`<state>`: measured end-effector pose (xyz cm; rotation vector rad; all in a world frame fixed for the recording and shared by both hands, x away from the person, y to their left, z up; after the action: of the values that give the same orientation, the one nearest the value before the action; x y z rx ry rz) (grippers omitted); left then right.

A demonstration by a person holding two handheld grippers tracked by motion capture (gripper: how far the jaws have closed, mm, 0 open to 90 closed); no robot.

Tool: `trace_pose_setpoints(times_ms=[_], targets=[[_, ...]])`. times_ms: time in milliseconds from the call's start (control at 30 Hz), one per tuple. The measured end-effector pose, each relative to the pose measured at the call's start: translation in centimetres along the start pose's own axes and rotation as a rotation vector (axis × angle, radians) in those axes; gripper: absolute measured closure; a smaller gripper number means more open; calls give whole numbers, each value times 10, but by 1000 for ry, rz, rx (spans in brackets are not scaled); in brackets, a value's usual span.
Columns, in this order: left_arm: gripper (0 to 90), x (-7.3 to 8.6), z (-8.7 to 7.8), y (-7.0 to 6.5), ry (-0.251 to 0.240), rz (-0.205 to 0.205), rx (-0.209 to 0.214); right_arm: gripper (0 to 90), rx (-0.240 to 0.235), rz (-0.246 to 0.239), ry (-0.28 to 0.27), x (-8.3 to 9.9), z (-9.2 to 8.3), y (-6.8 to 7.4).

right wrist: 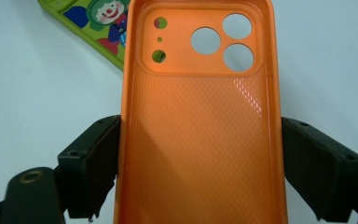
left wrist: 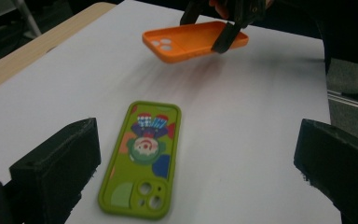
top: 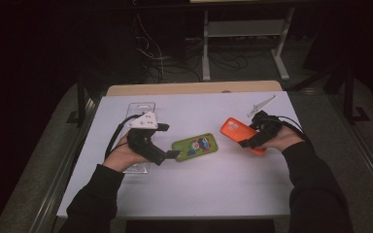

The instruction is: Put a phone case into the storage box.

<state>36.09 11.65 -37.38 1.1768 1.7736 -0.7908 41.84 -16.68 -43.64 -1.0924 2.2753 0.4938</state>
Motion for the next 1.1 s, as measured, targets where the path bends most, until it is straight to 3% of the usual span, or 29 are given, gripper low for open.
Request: trace_pose_setpoints(times_ms=[167,233,333,533,667,867,1100], targets=[[0,-3,10,-1,1,18,23,153,-21,-16,14,0,5,6],[0,2,14,-3,34,33,42,153,-32,-27,19,0,5,11],[0,3,15,-5,42,42,56,153,-35,-56,34,0,6,17],[0,6,17,-9,66,61,69,153,-73,-142,60,1,12,32],[0,6,17,-11,68,66,83,153,-119,-171,59,-2,16,45],[0,9,21,-18,95,85,108,153,-153,-280,70,-6,22,63],[0,12,24,-28,119,105,149,153,-194,-329,82,-8,22,77]])
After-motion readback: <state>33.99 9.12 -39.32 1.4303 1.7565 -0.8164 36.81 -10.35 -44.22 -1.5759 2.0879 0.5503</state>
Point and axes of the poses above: each handheld gripper's, and its own axes: z roughly forward along the jaws, x roughly out of its underside, y roughly to its left, the point moved 7 cm from there along z, roughly forward along the jaws, and after that the axes turned 5 degrees about -y, right-handed, at the moved point
